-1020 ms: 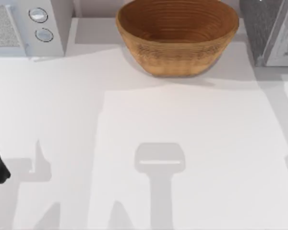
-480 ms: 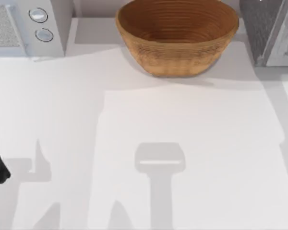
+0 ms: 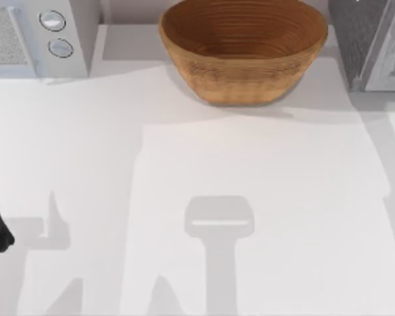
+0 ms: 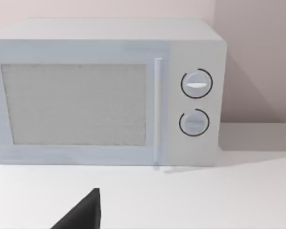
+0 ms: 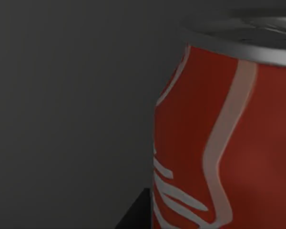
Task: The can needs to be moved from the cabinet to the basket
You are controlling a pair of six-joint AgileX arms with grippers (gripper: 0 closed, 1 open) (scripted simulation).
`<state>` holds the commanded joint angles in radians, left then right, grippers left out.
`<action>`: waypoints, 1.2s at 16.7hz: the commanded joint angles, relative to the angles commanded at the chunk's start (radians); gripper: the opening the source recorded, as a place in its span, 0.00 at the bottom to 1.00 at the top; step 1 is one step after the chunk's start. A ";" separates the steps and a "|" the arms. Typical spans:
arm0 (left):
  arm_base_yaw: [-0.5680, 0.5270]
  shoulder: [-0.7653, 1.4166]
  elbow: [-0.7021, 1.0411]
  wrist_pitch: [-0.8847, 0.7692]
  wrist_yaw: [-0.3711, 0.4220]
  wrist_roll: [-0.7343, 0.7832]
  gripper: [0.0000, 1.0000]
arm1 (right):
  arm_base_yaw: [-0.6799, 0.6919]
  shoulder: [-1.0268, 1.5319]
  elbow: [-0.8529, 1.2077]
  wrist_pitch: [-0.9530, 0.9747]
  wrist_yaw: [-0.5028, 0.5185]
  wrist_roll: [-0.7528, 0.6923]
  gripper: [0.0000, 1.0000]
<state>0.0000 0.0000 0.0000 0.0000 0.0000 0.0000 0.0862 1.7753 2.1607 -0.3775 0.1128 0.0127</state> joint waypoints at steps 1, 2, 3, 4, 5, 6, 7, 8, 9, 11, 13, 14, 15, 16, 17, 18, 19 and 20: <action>0.000 0.000 0.000 0.000 0.000 0.000 1.00 | 0.000 0.000 0.000 0.000 0.000 0.000 0.32; 0.000 0.000 0.000 0.000 0.000 0.000 1.00 | 0.000 0.000 0.000 0.000 0.000 0.000 0.25; 0.000 0.000 0.000 0.000 0.000 0.000 1.00 | 0.000 0.000 0.000 0.000 0.000 0.000 0.17; 0.000 0.000 0.000 0.000 0.000 0.000 1.00 | 0.000 0.000 0.000 0.000 0.000 0.000 0.10; 0.000 0.000 0.000 0.000 0.000 0.000 1.00 | 0.000 0.000 0.000 0.000 0.000 0.000 0.02; 0.000 0.000 0.000 0.000 0.000 0.000 1.00 | 0.000 0.000 0.000 0.000 0.000 0.000 0.00; 0.000 0.000 0.000 0.000 0.000 0.000 1.00 | 0.000 0.000 0.000 0.000 0.000 0.000 0.00; 0.000 0.000 0.000 0.000 0.000 0.000 1.00 | 0.000 0.000 0.000 0.000 0.000 0.000 0.00; 0.000 0.000 0.000 0.000 0.000 0.000 1.00 | 0.000 0.000 0.000 0.000 0.000 0.000 0.00; 0.000 0.000 0.000 0.000 0.000 0.000 1.00 | 0.000 0.000 0.000 0.000 0.000 0.000 0.00; 0.000 0.000 0.000 0.000 0.000 0.000 1.00 | 0.000 0.000 0.000 0.000 0.000 0.000 0.00; 0.000 0.000 0.000 0.000 0.000 0.000 1.00 | 0.001 -0.001 0.000 0.000 0.000 0.001 0.00; 0.000 0.000 0.000 0.000 0.000 0.000 1.00 | 0.002 -0.004 0.000 -0.002 0.001 0.001 0.00; 0.000 0.000 0.000 0.000 0.000 0.000 1.00 | 0.005 -0.017 -0.003 -0.013 0.005 0.001 0.00; 0.000 0.000 0.000 0.000 0.000 0.000 1.00 | 0.010 -0.040 -0.007 -0.031 0.011 0.001 0.00; 0.000 0.000 0.000 0.000 0.000 0.000 1.00 | 0.017 -0.072 -0.013 -0.057 0.018 0.001 0.00; 0.000 0.000 0.000 0.000 0.000 0.000 1.00 | 0.026 -0.111 -0.021 -0.088 0.027 0.001 0.00; 0.000 0.000 0.000 0.000 0.000 0.000 1.00 | 0.036 -0.156 -0.030 -0.124 0.037 0.001 0.00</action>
<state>0.0000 0.0000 0.0000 0.0000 0.0000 0.0000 0.1226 1.6188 2.1308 -0.5011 0.1498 0.0137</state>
